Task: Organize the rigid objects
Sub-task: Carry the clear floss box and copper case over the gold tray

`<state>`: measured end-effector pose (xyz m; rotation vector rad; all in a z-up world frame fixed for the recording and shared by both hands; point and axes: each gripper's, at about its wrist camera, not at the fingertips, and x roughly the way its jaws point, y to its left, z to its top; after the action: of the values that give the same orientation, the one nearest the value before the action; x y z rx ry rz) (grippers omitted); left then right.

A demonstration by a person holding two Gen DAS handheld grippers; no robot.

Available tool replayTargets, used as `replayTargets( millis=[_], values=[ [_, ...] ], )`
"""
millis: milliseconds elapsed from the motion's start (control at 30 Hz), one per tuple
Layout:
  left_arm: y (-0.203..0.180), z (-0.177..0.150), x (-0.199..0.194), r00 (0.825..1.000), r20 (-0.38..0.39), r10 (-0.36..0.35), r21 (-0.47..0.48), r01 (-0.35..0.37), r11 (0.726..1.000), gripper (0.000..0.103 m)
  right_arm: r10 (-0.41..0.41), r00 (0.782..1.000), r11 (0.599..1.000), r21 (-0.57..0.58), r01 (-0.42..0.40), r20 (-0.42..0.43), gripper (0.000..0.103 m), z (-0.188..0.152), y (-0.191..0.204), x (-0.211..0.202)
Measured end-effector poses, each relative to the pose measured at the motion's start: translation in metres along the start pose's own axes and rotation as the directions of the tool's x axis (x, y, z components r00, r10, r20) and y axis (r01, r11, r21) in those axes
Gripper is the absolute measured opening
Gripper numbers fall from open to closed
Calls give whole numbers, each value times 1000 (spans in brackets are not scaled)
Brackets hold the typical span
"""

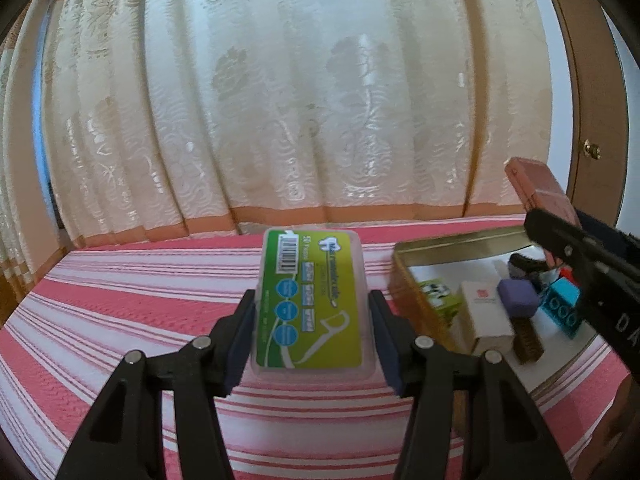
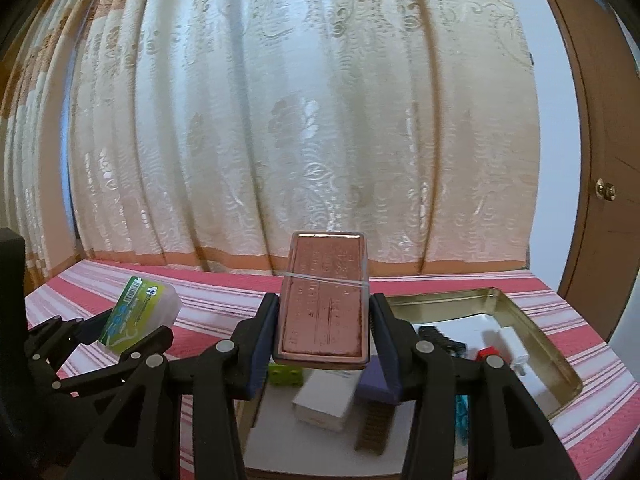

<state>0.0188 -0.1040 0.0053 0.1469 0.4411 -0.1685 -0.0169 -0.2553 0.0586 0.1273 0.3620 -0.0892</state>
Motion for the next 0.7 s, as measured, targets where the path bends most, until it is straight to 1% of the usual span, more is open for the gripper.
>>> replayTargets(
  millis=[233,500,700],
  values=[
    [-31,7,-2,999,17,-44,22,44,999,54,-36,999,999,-2,36,14,49,3,-20,-2],
    [-62,16,2,996,19,-90,38,90,995,54,-112,994,993,23,112,2,49,2,-64,2],
    [-87,20,5,993,15,-120,56,119,991,54,-167,986,986,-10,167,-6,49,-2,-88,7]
  ],
)
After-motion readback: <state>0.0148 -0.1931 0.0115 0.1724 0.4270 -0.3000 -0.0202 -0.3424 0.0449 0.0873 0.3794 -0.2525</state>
